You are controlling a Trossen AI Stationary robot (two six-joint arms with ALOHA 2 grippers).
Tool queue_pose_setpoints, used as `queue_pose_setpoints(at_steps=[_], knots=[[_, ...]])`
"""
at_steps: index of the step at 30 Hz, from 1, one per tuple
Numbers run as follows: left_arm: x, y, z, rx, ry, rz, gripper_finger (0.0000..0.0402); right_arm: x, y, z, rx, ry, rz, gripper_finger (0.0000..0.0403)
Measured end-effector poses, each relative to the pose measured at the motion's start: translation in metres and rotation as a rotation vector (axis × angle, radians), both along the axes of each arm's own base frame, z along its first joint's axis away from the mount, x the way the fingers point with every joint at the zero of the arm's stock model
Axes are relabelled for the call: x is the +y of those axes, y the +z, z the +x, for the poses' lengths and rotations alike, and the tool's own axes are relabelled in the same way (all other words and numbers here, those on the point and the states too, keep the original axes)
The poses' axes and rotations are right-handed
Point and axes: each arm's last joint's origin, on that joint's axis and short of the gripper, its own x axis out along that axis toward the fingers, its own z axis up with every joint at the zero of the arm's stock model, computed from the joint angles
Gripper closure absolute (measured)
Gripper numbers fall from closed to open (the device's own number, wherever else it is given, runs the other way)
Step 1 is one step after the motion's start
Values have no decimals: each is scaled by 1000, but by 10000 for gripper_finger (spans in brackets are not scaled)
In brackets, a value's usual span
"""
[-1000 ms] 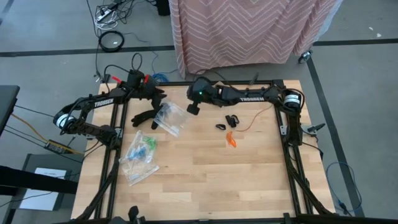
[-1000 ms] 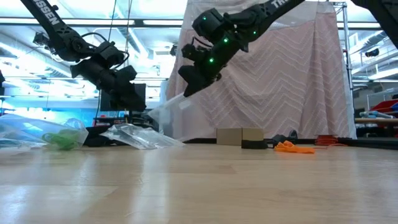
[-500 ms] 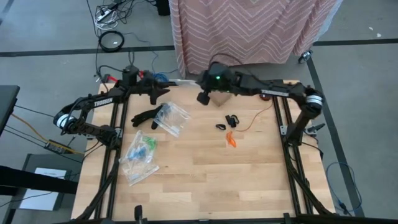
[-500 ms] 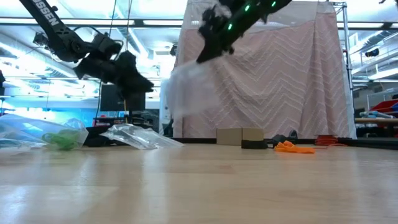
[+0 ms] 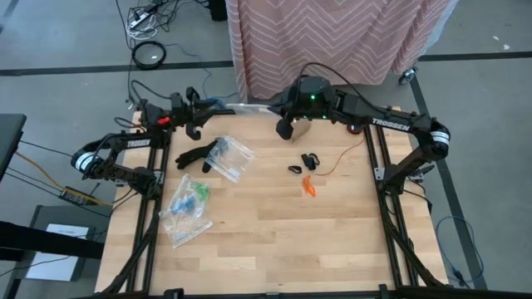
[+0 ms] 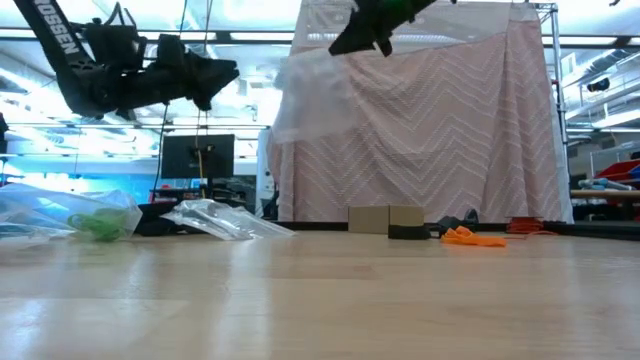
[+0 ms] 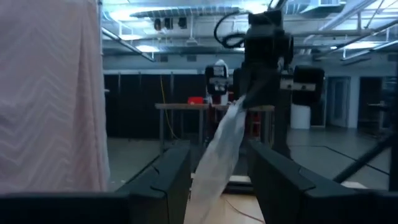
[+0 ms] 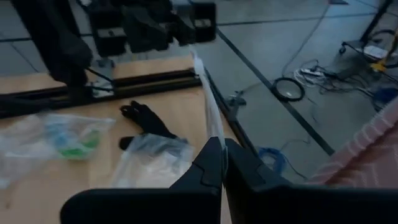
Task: Sort rubber bands
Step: Open the transparent zip bag
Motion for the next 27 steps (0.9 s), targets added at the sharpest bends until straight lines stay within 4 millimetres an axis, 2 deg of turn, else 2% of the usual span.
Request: queue_pose_setpoints(at_steps=[5,9,17,22,27], knots=[[-1,-3,1,30,-36,-16,238,16,0,5,0,59,-8,403],[3,-10,3,56,-16,-143,238,26,1,8,-1,91,-26,403],[0,-9,3,65,-123,-243,238,30,2,8,3,115,-53,403],[-11,1,3,68,-283,-129,238,29,2,8,-5,123,-38,403],[-17,4,6,49,-294,0,238,31,3,9,-21,140,-26,403]])
